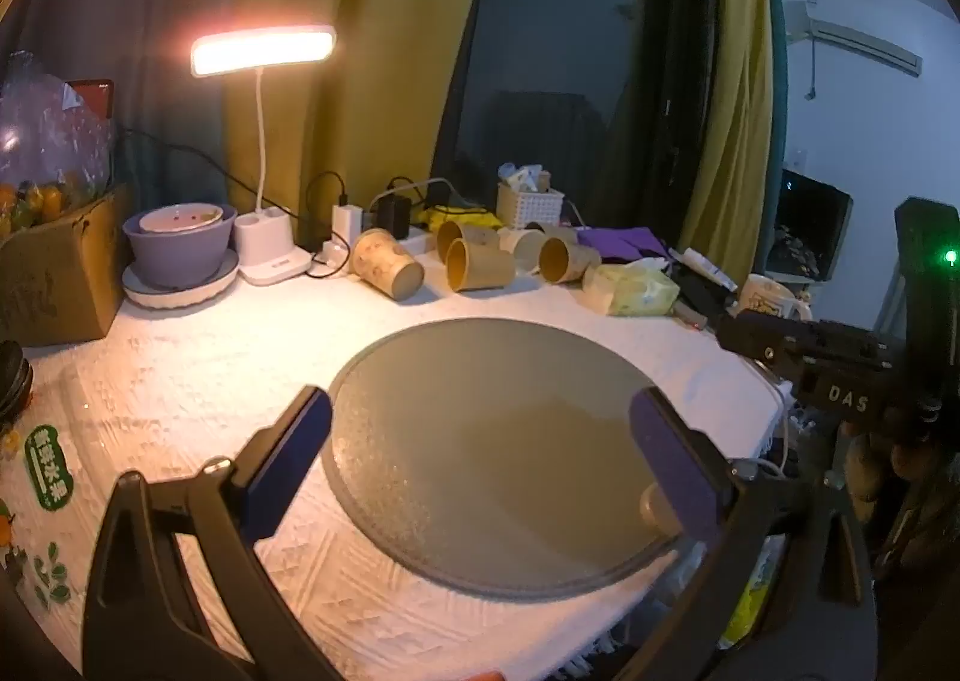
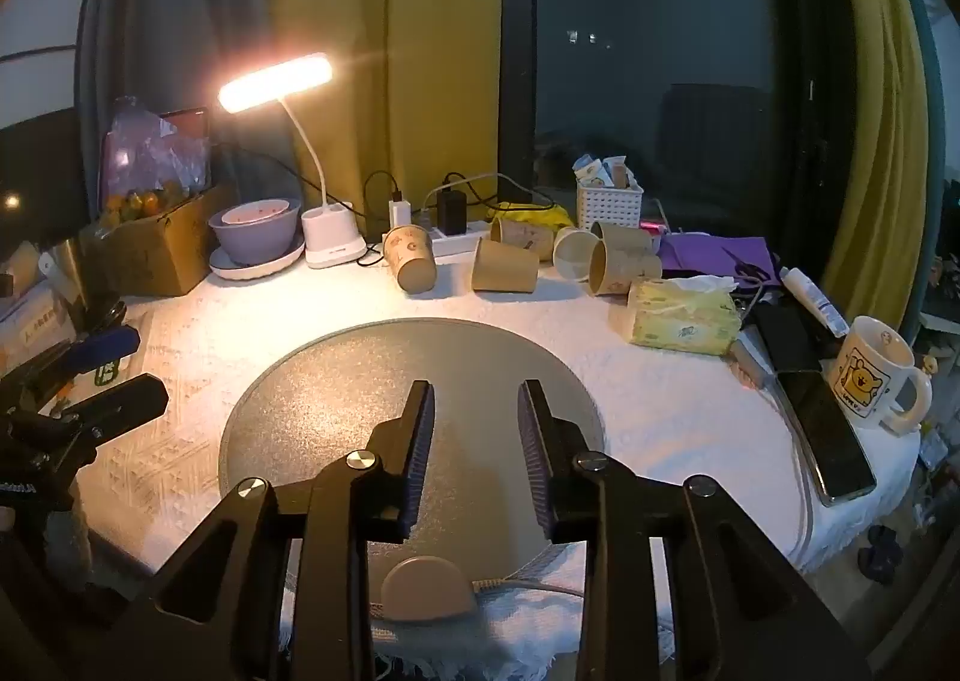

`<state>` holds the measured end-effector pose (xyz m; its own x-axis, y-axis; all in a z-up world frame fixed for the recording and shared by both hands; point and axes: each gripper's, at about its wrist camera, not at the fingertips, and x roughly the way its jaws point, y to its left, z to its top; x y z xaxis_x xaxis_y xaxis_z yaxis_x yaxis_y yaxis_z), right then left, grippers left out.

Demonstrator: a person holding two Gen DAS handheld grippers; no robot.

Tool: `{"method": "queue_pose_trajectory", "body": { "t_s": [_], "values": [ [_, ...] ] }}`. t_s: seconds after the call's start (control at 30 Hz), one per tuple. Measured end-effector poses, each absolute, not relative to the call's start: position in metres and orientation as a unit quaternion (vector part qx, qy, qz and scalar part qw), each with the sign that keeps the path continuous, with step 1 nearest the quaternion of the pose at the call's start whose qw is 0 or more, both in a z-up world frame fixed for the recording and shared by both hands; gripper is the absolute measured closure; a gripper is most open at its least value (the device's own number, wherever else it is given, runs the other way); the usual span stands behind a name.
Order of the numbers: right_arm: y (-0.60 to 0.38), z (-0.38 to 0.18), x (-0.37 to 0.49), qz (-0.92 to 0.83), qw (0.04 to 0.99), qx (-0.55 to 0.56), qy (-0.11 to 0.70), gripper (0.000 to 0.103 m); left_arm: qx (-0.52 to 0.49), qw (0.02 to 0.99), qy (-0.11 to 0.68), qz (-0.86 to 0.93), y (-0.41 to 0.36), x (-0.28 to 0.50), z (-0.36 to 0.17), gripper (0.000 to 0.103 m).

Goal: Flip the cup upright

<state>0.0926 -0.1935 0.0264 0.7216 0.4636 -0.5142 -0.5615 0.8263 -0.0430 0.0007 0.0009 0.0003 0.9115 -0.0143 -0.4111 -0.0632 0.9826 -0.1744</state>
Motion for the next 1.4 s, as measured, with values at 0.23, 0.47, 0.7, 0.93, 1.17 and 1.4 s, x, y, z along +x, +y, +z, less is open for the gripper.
{"method": "queue_pose_trajectory", "body": {
  "t_s": [0.23,0.47,0.7,0.93,1.17,1.4],
  "values": [
    [-0.1919,0.0243,0.0922,0.278,0.923,-0.099,0.248,0.072,-0.087,0.974,0.208,0.014,-0.0014,0.0006,0.0009,0.002],
    [-0.1899,0.0222,0.0925,0.278,0.922,-0.098,0.249,0.071,-0.087,0.974,0.210,0.011,0.0045,-0.0006,-0.0043,0.002],
    [-0.1901,0.0236,0.0919,0.279,0.922,-0.097,0.250,0.071,-0.088,0.973,0.211,0.012,0.0023,0.0015,-0.0065,0.003],
    [-0.1899,0.0234,0.0923,0.279,0.922,-0.098,0.252,0.070,-0.084,0.974,0.211,0.011,-0.0002,0.0012,-0.0077,0.002],
    [-0.1898,0.0232,0.0924,0.279,0.922,-0.097,0.252,0.070,-0.077,0.975,0.209,0.010,-0.0019,0.0015,-0.0050,0.003],
    [-0.1909,0.0220,0.0919,0.280,0.922,-0.095,0.251,0.070,-0.078,0.976,0.206,0.004,-0.0008,0.0019,0.0001,0.003]
  ]
}}
